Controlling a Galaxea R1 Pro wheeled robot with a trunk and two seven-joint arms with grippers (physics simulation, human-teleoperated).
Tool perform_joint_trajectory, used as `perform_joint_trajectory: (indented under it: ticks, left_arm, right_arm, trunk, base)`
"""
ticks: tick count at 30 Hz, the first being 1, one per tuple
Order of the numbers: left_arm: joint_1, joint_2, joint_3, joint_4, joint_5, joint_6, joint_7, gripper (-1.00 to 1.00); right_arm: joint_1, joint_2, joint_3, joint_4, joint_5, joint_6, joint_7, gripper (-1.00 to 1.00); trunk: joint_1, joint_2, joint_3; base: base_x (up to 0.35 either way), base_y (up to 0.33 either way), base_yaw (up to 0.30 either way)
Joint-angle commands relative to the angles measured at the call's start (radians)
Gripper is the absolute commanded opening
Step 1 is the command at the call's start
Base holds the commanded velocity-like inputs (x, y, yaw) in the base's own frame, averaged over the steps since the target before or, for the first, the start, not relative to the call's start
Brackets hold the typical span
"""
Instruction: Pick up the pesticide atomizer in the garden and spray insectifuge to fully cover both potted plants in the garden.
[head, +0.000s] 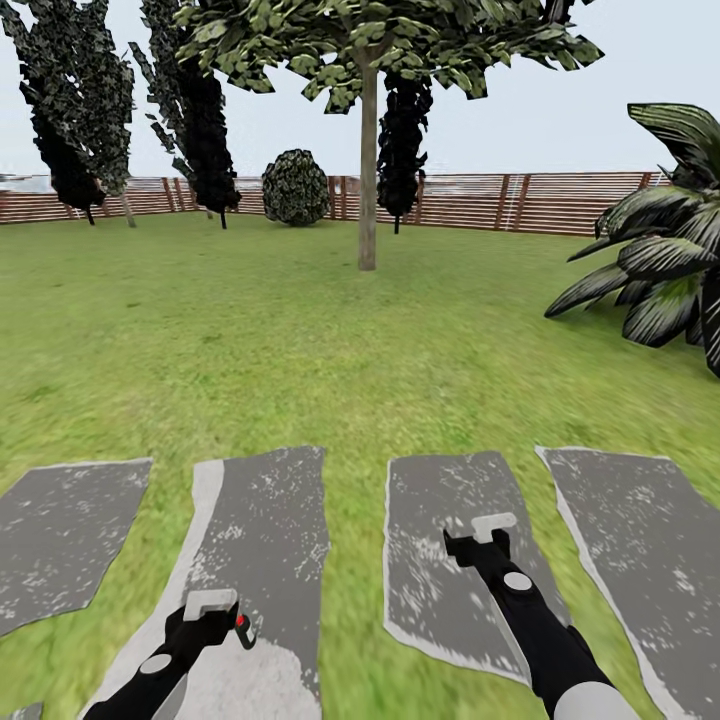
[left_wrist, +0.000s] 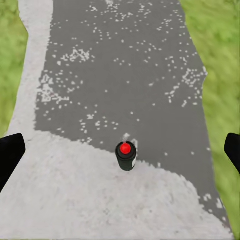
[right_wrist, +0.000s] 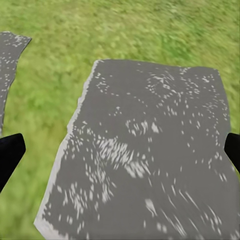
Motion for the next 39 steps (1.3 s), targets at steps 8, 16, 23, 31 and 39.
perform_joint_trajectory:
  ticks: [8, 16, 23, 31, 39]
  left_arm:
    - [-0.001, 0.000, 0.000, 0.002, 0.005, -0.040, -0.001, 1.00]
    - [-0.001, 0.001, -0.002, 0.002, -0.004, -0.045, -0.001, 1.00]
    - [-0.001, 0.000, -0.013, 0.002, -0.008, -0.047, -0.004, 1.00]
    - [-0.001, 0.000, -0.015, 0.001, -0.009, -0.047, -0.004, 1.00]
    - [-0.001, -0.001, -0.015, 0.000, -0.009, -0.047, -0.004, 1.00]
  right_arm:
    - [0.000, 0.000, -0.001, -0.002, 0.010, 0.006, 0.001, 1.00]
    - [0.000, 0.000, -0.001, -0.002, 0.010, 0.006, 0.001, 1.00]
    - [0.000, 0.000, -0.004, -0.004, 0.010, 0.005, 0.000, 1.00]
    - [0.000, 0.000, -0.043, -0.001, 0.010, 0.006, 0.002, 1.00]
    - [0.000, 0.000, -0.050, 0.000, 0.010, 0.005, 0.002, 1.00]
  trunk:
    - [0.031, -0.057, -0.026]
    - [0.061, -0.113, -0.052]
    - [0.088, -0.162, -0.083]
    - [0.119, -0.218, -0.121]
    - [0.149, -0.274, -0.158]
  base:
    - [0.000, 0.000, 0.000]
    - [0.000, 0.000, 0.000]
    - [0.000, 0.000, 0.000]
    - [0.000, 0.000, 0.000]
    - [0.000, 0.000, 0.000]
